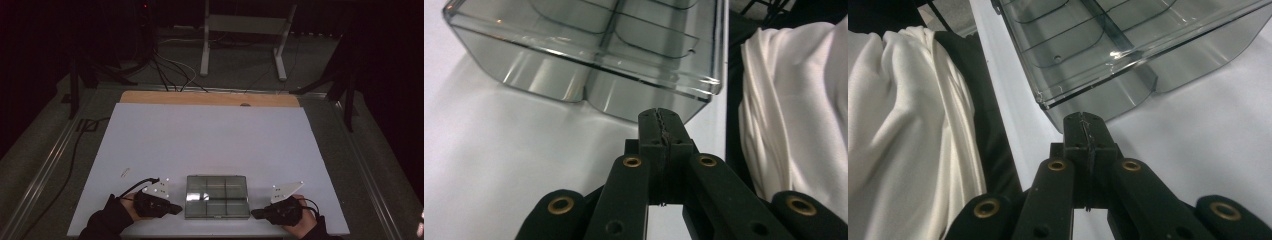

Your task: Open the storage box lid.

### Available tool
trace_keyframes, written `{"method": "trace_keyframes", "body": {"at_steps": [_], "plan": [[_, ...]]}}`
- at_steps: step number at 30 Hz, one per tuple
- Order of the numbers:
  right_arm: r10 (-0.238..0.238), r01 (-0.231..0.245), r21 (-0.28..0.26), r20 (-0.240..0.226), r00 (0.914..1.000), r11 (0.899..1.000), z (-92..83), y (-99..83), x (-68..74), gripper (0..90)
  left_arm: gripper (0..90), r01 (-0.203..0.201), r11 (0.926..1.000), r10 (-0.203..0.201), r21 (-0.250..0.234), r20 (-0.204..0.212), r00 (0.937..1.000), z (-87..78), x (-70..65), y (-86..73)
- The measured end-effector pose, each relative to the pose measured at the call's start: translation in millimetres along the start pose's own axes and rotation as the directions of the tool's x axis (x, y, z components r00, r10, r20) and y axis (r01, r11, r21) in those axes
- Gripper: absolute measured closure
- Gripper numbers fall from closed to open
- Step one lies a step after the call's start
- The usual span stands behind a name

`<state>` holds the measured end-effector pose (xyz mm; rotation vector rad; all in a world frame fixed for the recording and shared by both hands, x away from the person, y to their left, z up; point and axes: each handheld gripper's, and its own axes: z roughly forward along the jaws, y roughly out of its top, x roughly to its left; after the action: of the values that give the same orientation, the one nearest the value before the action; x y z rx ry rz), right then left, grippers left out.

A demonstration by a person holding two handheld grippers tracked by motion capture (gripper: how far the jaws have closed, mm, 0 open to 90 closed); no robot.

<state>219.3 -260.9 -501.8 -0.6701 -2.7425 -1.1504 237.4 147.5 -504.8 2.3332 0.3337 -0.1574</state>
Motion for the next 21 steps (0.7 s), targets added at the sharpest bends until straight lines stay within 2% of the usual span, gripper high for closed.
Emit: {"method": "trace_keyframes", "body": {"at_steps": [9, 14, 18, 21], "plan": [[0.001, -0.002, -0.022, -0.034, 0.9994, 1.0, -1.1, 1.2, 1.6, 90.0, 90.0, -0.028, 0.9996, 0.028, 0.004, 0.042, 0.9987, 2.5, -5.1, 3.3], [0.009, -0.01, -0.027, -0.037, 0.9993, 1.0, -2.3, 1.5, 2.5, 90.0, 90.0, -0.057, 0.9984, 0.056, 0.001, 0.038, 0.9977, 1.1, -6.8, 3.8], [0.003, -0.004, -0.033, -0.039, 0.9992, 0.999, -2.5, 2.4, 3.5, 90.0, 90.0, -0.057, 0.9983, 0.058, -0.015, 0.058, 0.9967, -0.3, -8.6, 4.9], [0.003, -0.005, -0.039, -0.043, 0.9991, 0.999, -3.5, 2.7, 3.2, 90.0, 90.0, -0.072, 0.9974, 0.072, -0.008, 0.05, 0.9961, -0.1, -10.5, 6.8]]}}
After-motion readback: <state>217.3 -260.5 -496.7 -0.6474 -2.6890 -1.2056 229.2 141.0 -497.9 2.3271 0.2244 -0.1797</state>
